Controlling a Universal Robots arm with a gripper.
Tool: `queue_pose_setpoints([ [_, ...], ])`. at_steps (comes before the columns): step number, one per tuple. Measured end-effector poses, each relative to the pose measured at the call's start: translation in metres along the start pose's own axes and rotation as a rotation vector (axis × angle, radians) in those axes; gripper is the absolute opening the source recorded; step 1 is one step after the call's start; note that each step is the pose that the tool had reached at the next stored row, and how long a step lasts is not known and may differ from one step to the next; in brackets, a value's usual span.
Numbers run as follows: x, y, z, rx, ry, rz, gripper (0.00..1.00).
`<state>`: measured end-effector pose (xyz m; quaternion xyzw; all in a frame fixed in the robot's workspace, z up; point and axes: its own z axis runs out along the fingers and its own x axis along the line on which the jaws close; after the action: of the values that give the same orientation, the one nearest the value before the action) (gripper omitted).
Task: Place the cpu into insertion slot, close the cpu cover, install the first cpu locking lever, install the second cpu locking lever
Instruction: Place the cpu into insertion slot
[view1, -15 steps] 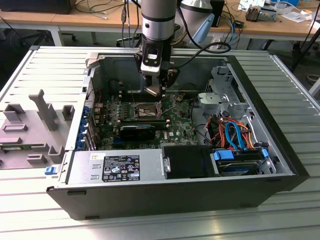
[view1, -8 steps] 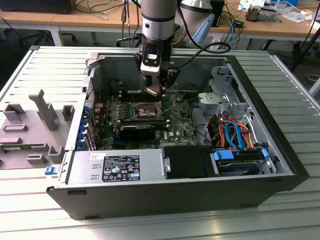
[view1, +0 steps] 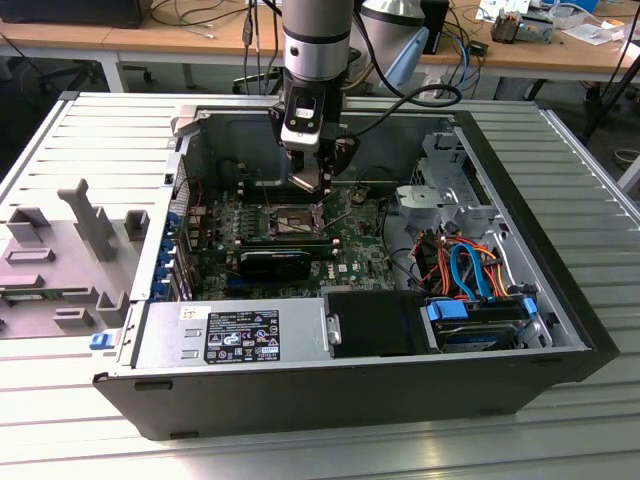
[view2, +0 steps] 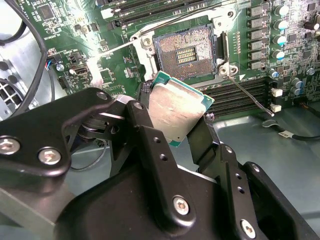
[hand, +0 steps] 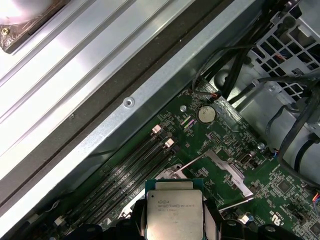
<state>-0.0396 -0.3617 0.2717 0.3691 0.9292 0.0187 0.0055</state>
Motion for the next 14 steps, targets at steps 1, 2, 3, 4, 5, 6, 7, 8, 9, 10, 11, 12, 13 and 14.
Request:
queue_pose_setpoints([
  [1,0.0,0.0,0.0,0.0,0.0,0.001,0.55],
  [2,0.0,0.0,0.0,0.0,0.0,0.001,0.55],
  [3,0.0,0.0,0.0,0.0,-0.0001,0.002,0.55],
  [4,0.0,0.0,0.0,0.0,-0.0001,0.002,0.55],
  [5,0.0,0.0,0.0,0.0,-0.0001,0.003,0.55],
  [6,0.0,0.0,0.0,0.0,-0.0001,0.003,0.55],
  [7,0.0,0.0,0.0,0.0,-0.0002,0.003,0.55],
  [8,0.0,0.0,0.0,0.0,-0.0002,0.004,0.55],
  [9,0.0,0.0,0.0,0.0,-0.0002,0.004,0.55],
  [10,0.0,0.0,0.0,0.0,-0.0002,0.004,0.55],
  [11,0.0,0.0,0.0,0.0,-0.0002,0.005,0.55],
  [12,0.0,0.0,0.0001,0.0,-0.0002,0.005,0.55],
  [13,0.0,0.0,0.0001,0.0,-0.0003,0.006,0.55],
  [14,0.0,0.0,0.0001,0.0,-0.0003,0.007,0.55],
])
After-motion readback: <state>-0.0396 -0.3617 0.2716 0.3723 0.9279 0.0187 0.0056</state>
